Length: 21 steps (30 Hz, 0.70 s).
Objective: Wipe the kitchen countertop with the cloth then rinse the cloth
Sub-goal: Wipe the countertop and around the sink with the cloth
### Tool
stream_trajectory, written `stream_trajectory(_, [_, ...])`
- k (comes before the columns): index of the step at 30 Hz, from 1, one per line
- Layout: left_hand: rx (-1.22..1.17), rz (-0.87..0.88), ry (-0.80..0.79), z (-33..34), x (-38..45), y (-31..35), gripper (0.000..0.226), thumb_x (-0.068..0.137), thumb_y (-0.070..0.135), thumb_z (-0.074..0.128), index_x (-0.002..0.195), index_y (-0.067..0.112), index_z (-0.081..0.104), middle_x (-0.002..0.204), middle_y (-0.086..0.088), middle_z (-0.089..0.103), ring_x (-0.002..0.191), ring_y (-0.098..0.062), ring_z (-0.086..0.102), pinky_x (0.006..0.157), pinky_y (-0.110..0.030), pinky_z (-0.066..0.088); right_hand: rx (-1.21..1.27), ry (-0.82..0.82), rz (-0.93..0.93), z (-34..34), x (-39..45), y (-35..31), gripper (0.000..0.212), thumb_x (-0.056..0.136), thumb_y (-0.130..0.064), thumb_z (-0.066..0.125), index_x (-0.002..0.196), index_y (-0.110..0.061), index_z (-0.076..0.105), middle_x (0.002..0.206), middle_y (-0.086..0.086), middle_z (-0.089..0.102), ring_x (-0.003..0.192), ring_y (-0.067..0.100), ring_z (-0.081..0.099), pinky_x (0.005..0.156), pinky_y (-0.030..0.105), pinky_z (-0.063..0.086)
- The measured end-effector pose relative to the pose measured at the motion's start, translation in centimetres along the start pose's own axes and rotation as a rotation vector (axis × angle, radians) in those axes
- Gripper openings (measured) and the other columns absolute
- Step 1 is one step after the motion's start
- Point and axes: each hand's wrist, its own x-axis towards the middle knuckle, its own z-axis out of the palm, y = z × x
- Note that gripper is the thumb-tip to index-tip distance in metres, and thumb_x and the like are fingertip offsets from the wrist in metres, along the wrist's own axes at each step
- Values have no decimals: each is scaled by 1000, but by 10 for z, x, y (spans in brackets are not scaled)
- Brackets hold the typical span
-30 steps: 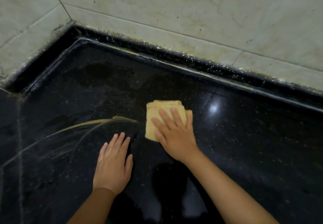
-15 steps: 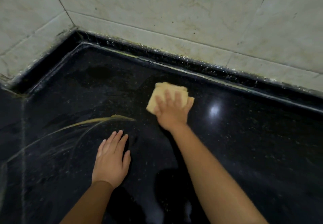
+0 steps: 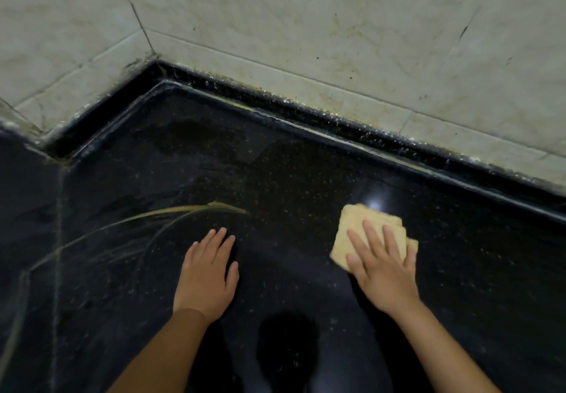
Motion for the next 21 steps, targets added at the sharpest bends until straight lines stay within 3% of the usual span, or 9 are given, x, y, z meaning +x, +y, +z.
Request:
stream_trajectory(2, [-6,27,53,2,-3,4,50,82,31,33,110,3,65,117,-14,64,111,-31,59,95,-43,42,59,-44,98,-16,25,-14,51,95,-53,7,145,-43,4,156,-11,-13,143,21,-16,111,57,-8])
stream_trajectory(4, [-22,49,106,7,-10,9,48,81,30,35,107,4,65,115,-14,65,114,-27,53,98,-37,33,53,-53,77,-24,50,-40,48,99,-45,14,145,-42,4,156,-9,-14,143,23,-17,109,59,-10])
stream_trajectory(7, [-172,82,210,5,-8,8,44,82,25,37,108,1,63,115,-17,64,117,-22,39,97,-35,25,55,-79,-60,-33,88,-93,48,99,-44,15,145,-41,5,157,-8,-12,143,26,-17,107,62,-10])
stream_trajectory(12, [-306,66,361,-27,5,-41,43,82,21,39,107,-5,62,114,-25,61,115,-27,39,101,-30,28,-49,-45,-332,-9,78,-195,49,98,-46,13,146,-40,9,157,-5,-7,143,28,-12,106,63,-11])
stream_trajectory(14, [-276,16,338,-37,4,-70,45,80,22,39,107,-5,62,114,-25,60,114,-33,46,101,-35,32,-144,41,-483,18,46,-224,56,88,-48,11,137,-40,38,153,-1,26,141,33,20,106,62,-11])
stream_trajectory(16, [-232,-55,296,-48,5,-98,42,81,20,43,109,-6,62,117,-26,59,114,-41,51,98,-41,29,-124,76,-527,39,9,-233,52,84,-48,21,113,-41,63,127,-4,60,119,32,54,106,57,-3])
stream_trajectory(18, [-177,-109,260,-58,6,-125,35,82,9,55,113,-7,59,122,-27,55,118,-44,47,100,-43,29,-133,40,-566,56,-26,-216,49,96,-49,14,116,-42,58,125,-9,61,123,28,47,104,53,5])
stream_trajectory(21, [-151,-173,184,-61,-5,-152,39,81,5,64,118,-7,56,128,-28,51,123,-45,43,103,-49,31,-169,96,-522,68,-61,-153,48,96,-52,6,126,-41,42,139,-11,44,143,19,12,107,47,7])
